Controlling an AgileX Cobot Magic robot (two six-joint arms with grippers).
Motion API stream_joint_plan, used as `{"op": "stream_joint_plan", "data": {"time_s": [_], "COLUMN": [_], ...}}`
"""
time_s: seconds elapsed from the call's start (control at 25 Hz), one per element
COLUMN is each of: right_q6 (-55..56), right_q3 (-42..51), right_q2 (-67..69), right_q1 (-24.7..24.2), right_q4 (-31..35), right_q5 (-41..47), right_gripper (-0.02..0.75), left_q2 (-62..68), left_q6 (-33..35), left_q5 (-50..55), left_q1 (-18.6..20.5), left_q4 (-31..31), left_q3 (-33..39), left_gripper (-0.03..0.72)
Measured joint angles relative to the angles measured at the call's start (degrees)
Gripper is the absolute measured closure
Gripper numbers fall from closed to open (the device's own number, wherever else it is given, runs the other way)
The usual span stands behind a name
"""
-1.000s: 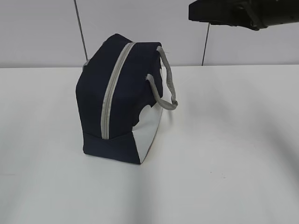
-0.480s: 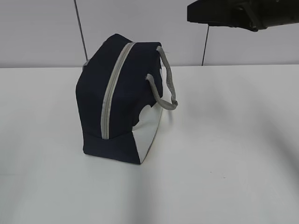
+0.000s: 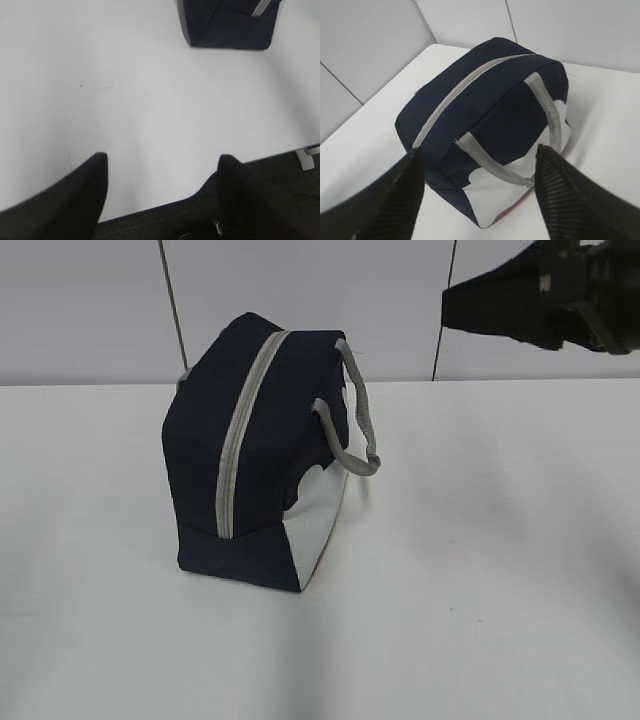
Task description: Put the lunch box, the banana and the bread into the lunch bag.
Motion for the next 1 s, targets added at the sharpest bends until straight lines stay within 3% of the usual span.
{"op": "stream_joint_plan", "data": {"time_s": [0.48, 0.84, 1.0], "right_q6": [0.0, -0.2, -9.5], "right_q3": [18.6, 26.6, 28.0], "right_q2": [-17.2, -23.6, -23.6], "right_q1": [0.0, 0.0, 0.0], "right_q4": [0.6, 1.4, 5.1], "right_q5": [12.9, 23.4, 26.4], "right_gripper": [0.251, 0.264, 0.264], "left_q2": [0.0, 0.0, 0.0], "left_q6": [0.0, 0.0, 0.0], "left_q5": [-0.1, -0.1, -0.1], "left_q1": [0.0, 0.0, 0.0], "left_q4": [0.1, 0.2, 0.2], "left_q3": [0.0, 0.0, 0.0], "left_gripper": [0.259, 0.264, 0.264]}}
